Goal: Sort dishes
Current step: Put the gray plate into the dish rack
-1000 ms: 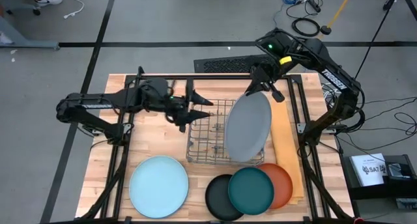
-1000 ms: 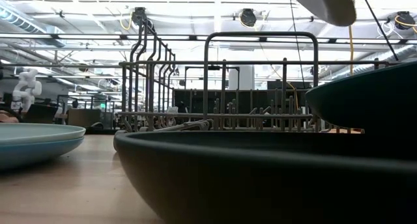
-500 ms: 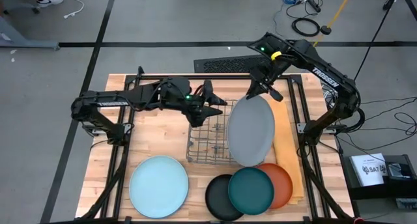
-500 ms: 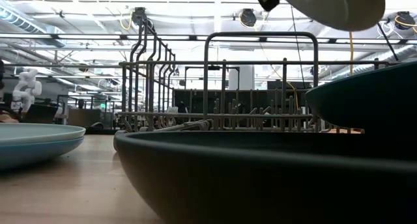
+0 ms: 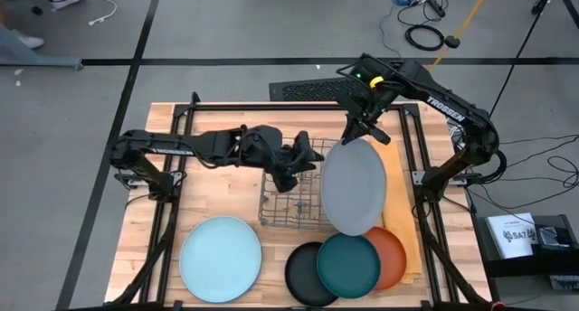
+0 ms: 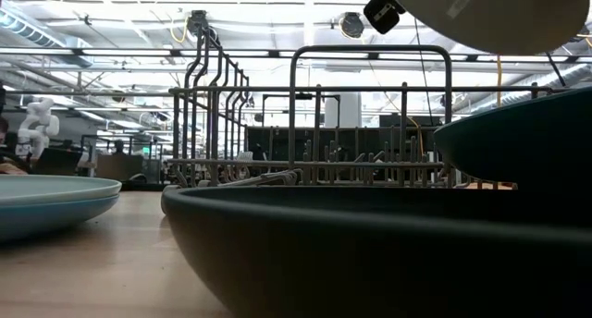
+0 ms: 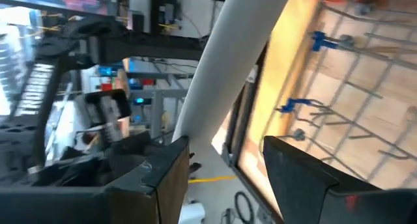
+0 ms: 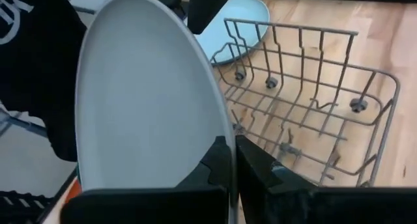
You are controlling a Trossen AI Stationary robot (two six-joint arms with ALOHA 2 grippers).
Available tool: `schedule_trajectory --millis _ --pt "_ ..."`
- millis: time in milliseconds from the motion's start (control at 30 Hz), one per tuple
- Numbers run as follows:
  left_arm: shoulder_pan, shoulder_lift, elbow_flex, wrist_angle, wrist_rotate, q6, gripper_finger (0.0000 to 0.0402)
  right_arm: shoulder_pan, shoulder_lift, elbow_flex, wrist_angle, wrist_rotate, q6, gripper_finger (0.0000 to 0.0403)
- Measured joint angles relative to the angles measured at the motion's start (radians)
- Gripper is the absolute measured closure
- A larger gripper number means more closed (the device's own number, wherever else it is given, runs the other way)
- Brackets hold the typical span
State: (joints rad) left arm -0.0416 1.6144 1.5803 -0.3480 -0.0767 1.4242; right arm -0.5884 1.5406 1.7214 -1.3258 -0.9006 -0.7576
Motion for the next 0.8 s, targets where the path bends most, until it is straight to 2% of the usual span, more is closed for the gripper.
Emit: schedule_trajectory --millis 400,600,700,800 --pt "-0.003 0.001 0.0 0.09 -0.032 -0.002 0.0203 0.02 0.002 -0.001 0.021 -0.003 0.032 0.0401" --pt "-0.017 0.017 0.0 0.053 0.015 0.025 0.0206 0.02 0.002 -0.001 0.044 0.006 0.044 0.0401" --pt "-0.021 0.035 0.0 0.058 0.018 0.033 0.0226 0.02 0.002 -0.001 0.053 0.013 0.066 0.04" --pt "-0.02 0.042 0.0 0.063 0.02 0.042 0.0271 0.023 0.002 -0.001 0.051 0.013 0.075 0.04"
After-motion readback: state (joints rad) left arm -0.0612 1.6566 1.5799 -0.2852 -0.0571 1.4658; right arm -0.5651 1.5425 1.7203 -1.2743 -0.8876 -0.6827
